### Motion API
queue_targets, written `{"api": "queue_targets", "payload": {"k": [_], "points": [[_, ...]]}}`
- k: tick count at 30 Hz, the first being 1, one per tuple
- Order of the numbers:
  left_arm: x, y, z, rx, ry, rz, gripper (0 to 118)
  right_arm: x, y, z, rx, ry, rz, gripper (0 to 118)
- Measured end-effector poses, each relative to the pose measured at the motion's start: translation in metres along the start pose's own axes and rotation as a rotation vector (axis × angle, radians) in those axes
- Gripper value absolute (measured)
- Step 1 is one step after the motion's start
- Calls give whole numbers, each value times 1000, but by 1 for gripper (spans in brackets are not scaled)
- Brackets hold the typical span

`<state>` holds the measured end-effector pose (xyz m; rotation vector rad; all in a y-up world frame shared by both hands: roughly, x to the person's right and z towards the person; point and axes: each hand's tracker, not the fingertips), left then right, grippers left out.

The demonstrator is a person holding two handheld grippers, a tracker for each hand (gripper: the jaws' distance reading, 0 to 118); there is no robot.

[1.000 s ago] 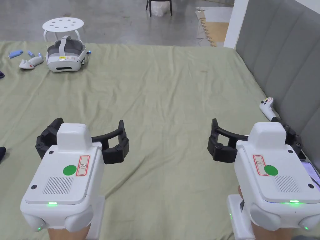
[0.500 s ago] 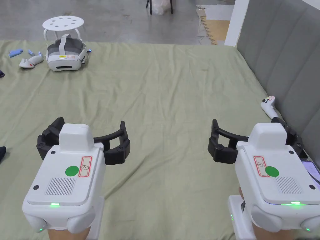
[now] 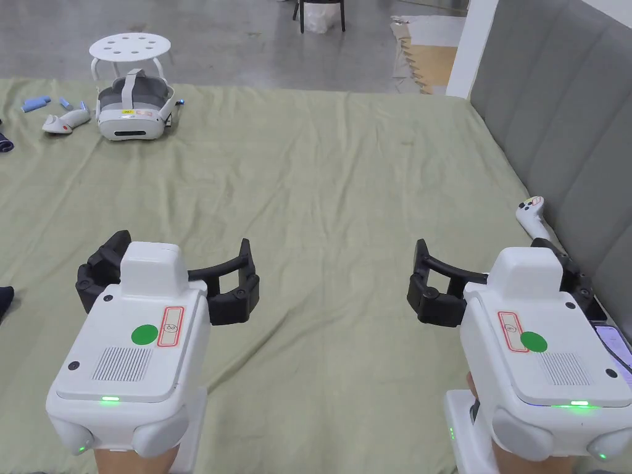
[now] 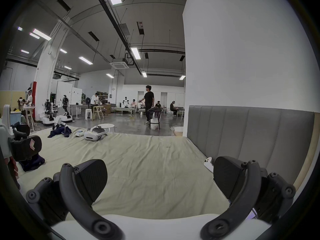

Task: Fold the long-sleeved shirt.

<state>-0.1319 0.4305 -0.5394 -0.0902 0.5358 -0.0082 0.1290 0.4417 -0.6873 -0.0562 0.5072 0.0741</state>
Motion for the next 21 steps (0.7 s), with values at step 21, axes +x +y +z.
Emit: {"api": "queue_targets", "payload": {"k": [21], "points": [[-4,3,3,9,2,1,111,-9,2,1,0,25,10,118]]}}
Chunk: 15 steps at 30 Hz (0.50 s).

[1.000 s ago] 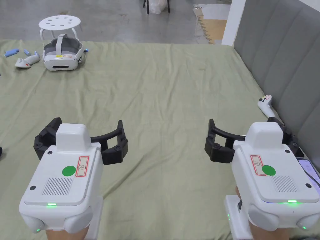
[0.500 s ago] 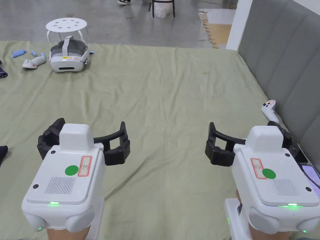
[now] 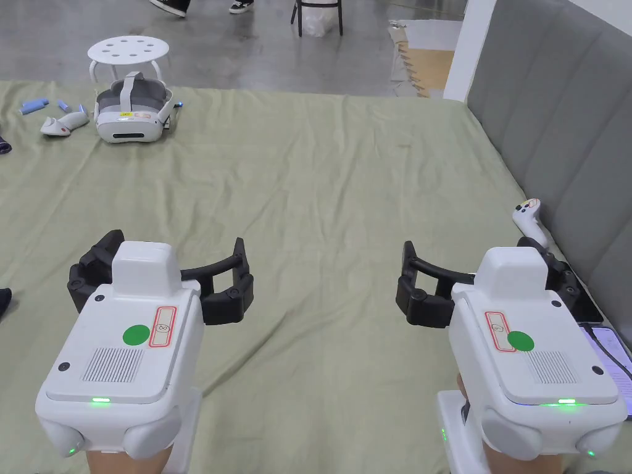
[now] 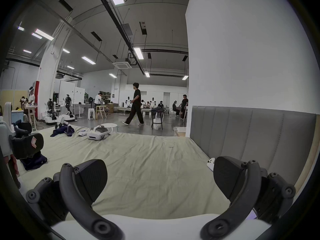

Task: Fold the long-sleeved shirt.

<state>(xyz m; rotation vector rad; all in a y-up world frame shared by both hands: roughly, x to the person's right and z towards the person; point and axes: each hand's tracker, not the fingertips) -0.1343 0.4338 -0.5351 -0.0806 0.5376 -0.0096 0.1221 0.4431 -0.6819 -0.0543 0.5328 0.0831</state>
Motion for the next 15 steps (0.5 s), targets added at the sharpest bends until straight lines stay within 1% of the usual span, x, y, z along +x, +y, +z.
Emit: {"api": "queue_targets", "payload": {"k": [15], "points": [[3,2,0,2,-11,4,111,-1,0,-1,-7,-3,7,118]]}}
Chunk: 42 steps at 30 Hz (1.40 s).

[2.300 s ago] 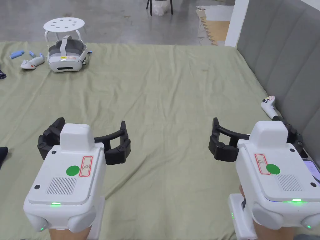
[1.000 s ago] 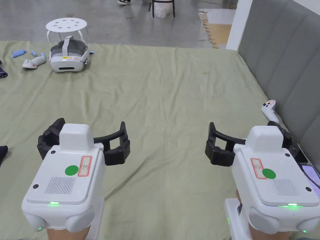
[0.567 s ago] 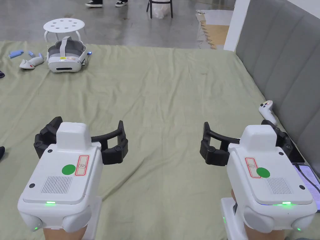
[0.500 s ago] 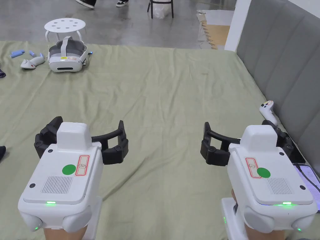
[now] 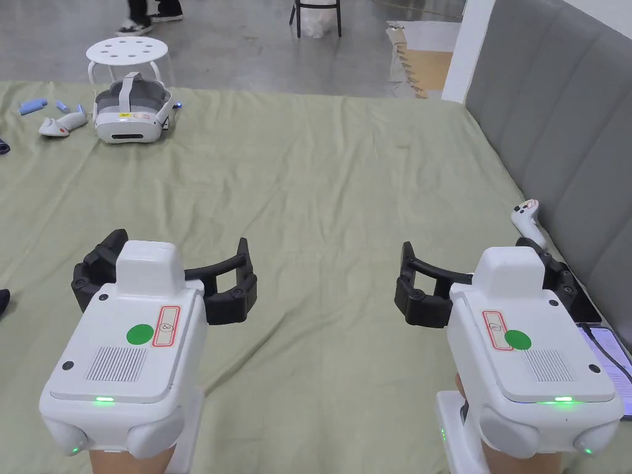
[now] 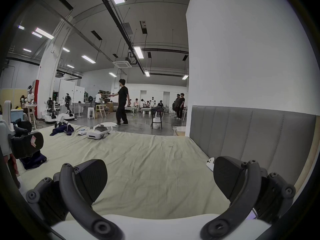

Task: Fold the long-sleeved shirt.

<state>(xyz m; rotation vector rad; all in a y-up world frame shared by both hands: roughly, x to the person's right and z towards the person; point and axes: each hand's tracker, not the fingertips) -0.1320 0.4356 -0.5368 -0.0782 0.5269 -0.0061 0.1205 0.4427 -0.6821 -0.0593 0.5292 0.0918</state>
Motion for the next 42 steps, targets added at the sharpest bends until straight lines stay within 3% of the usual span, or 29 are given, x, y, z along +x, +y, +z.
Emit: {"api": "queue_targets", "payload": {"k": [24,28,31,34,39,42], "points": [[-1,-2,-1,2,12,0,111,4,0,-1,-3,-38,-3,118],[0,-2,-1,1,14,-8,111,0,12,-6,-113,-64,-63,118],[0,-2,-2,-2,16,-7,111,1,21,-8,-228,-50,-200,118],[0,-2,-2,-4,18,-2,111,1,26,-9,-263,-60,-262,118],[-1,-3,-2,-10,21,-4,111,3,31,-7,-252,-43,-272,118],[-1,-3,-2,-12,18,-2,111,3,29,-10,-239,-62,-212,118]]}}
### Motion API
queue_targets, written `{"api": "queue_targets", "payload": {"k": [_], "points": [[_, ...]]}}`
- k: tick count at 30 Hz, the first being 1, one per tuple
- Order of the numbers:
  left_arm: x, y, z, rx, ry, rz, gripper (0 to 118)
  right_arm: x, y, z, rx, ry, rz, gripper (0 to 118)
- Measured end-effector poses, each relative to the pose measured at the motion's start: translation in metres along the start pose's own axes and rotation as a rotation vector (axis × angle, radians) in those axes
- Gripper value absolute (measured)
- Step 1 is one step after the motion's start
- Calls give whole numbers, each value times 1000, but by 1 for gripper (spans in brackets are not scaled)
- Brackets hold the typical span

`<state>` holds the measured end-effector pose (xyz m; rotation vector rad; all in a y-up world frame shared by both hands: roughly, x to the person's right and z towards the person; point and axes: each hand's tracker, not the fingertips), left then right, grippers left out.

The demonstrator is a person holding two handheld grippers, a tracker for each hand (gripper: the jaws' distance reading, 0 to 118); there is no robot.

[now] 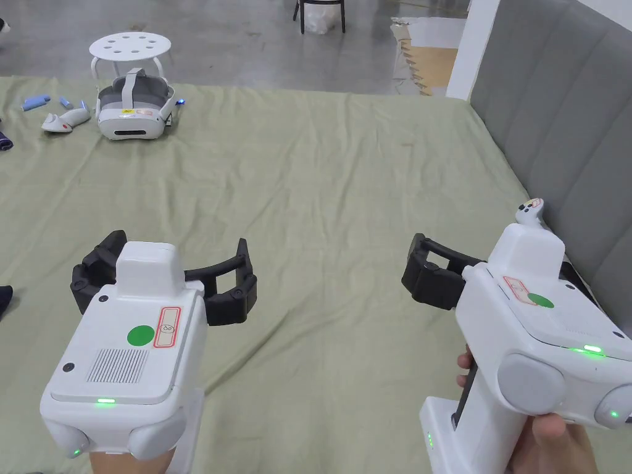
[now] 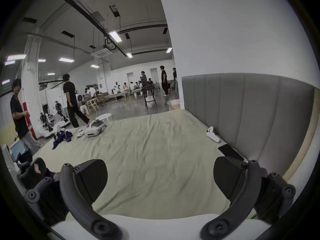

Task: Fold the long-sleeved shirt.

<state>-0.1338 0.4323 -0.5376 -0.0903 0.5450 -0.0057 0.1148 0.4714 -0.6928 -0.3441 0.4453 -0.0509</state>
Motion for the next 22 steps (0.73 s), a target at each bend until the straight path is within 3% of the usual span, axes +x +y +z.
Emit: {"api": "queue_targets", "payload": {"k": [8,12,16,22], "points": [[2,-1,1,-1,-4,-13,111,5,-2,-6,-31,-29,1,118],[0,-1,0,-2,0,-6,111,6,-4,-4,-58,-61,-35,118],[1,-1,0,-3,-1,-10,111,2,-8,-10,-88,-80,44,118],[1,0,1,-2,-3,-9,111,0,-4,-4,-94,-76,-8,118]]}}
